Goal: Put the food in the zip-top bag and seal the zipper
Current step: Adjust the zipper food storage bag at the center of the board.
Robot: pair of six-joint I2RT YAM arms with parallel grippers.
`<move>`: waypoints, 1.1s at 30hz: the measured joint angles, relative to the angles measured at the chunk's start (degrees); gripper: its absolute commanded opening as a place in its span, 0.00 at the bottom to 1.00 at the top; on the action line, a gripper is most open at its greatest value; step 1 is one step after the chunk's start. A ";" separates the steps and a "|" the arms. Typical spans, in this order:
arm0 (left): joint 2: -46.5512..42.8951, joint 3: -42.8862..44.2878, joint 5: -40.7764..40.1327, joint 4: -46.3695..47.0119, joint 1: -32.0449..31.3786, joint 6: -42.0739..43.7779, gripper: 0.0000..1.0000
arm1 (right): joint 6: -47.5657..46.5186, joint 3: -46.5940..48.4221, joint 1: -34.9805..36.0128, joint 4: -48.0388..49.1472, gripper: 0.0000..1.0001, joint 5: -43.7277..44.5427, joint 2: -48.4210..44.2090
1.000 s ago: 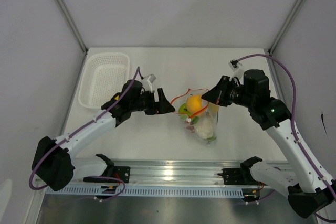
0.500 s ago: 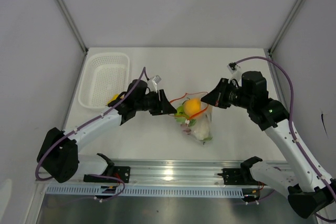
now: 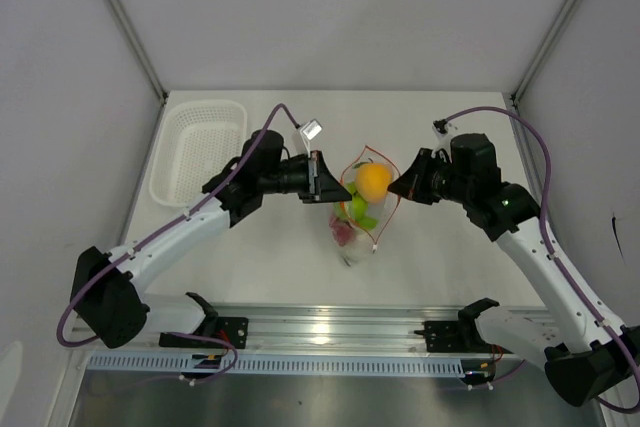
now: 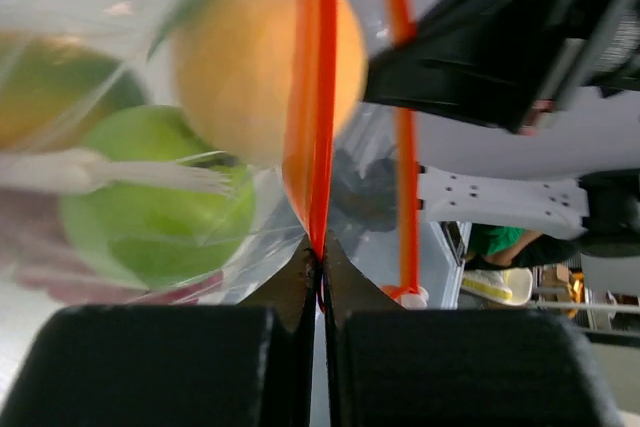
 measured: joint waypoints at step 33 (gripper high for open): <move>0.37 2.67 2.71 -7.56 1.38 1.64 0.00 | -5.81 3.61 -0.66 -4.55 0.00 6.58 -2.23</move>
